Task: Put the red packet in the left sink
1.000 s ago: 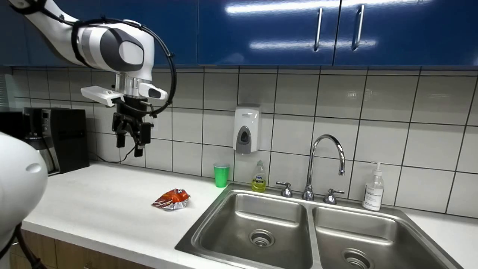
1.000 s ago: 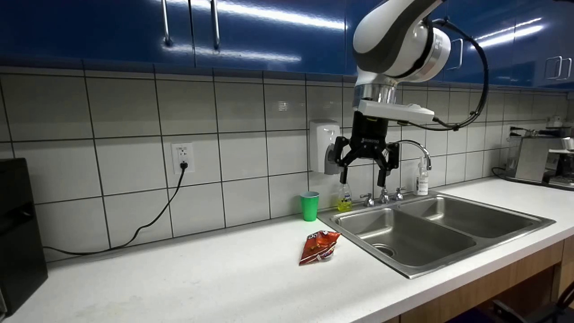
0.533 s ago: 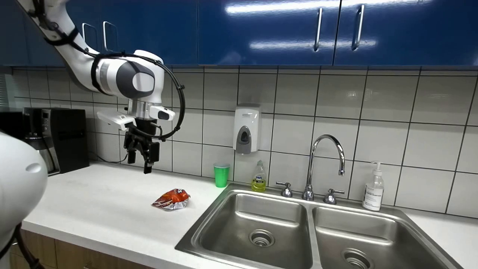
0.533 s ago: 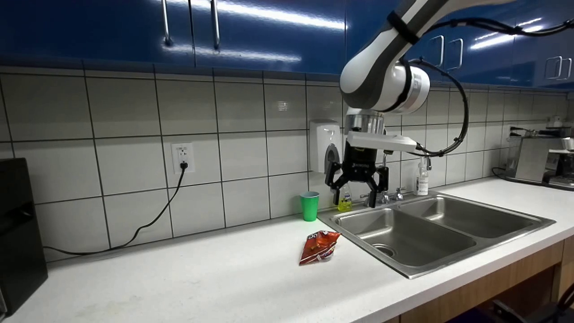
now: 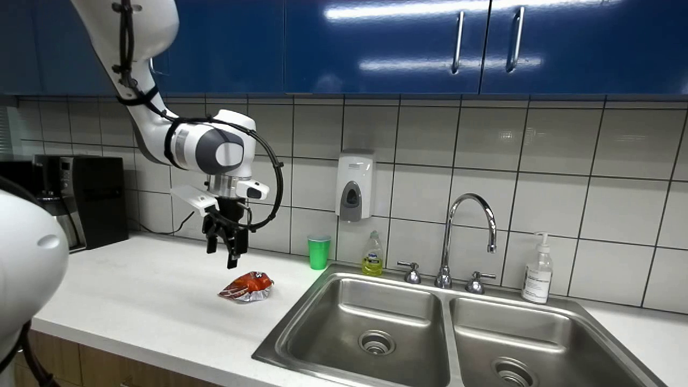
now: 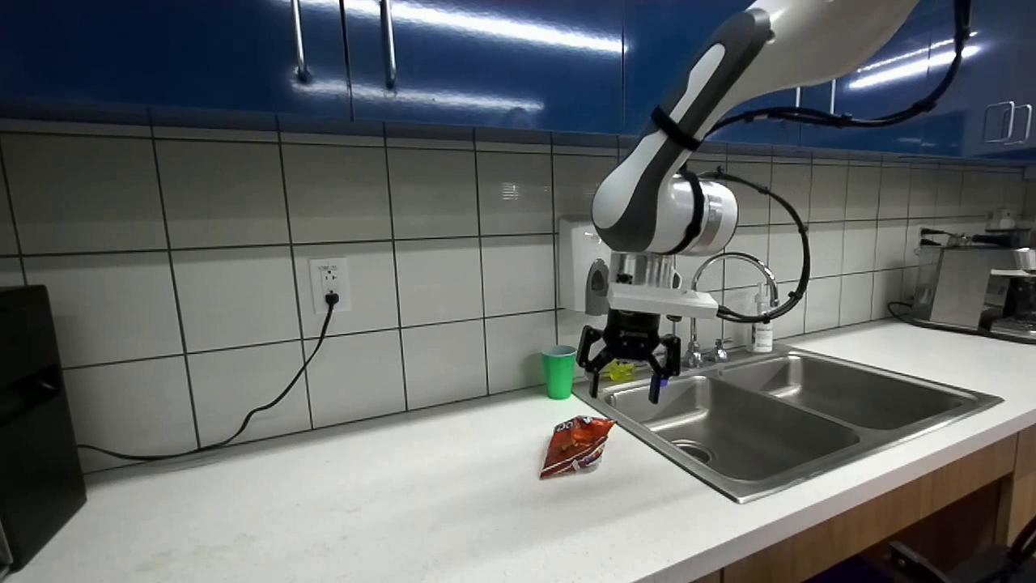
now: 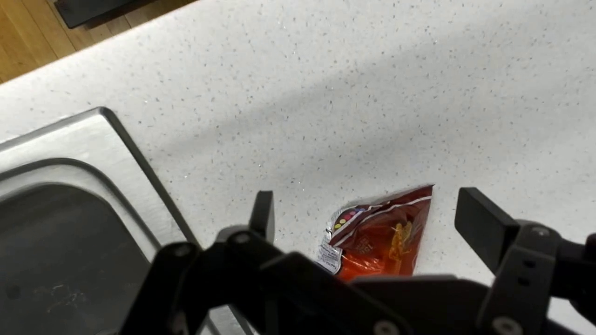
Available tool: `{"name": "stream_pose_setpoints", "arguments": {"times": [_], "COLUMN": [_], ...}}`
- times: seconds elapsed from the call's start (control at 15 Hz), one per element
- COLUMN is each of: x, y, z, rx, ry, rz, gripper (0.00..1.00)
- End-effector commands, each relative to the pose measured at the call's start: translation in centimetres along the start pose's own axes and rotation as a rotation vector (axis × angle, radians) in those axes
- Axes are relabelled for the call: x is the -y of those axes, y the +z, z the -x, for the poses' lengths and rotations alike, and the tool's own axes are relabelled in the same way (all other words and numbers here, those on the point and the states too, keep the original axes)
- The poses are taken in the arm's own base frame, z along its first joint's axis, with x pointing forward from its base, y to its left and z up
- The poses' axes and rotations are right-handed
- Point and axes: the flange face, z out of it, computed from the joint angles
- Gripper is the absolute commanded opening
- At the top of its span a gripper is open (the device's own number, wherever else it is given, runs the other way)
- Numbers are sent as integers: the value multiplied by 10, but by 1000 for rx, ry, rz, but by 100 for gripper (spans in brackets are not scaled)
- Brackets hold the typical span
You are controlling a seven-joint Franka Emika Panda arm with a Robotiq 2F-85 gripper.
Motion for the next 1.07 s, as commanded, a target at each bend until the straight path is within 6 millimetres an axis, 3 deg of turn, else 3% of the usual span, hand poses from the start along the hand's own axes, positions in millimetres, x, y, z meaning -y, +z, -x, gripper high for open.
{"name": "stream_pose_setpoints", "arguments": {"times": [0.0,0.53,1.0], "x": [-1,17,44], "y": [21,46,53], "z": [-34,-86,-99], "rx": [-4,-14,-60], "ry": [25,26,89], "rz": [5,27,89], "gripper": [100,100,100]}}
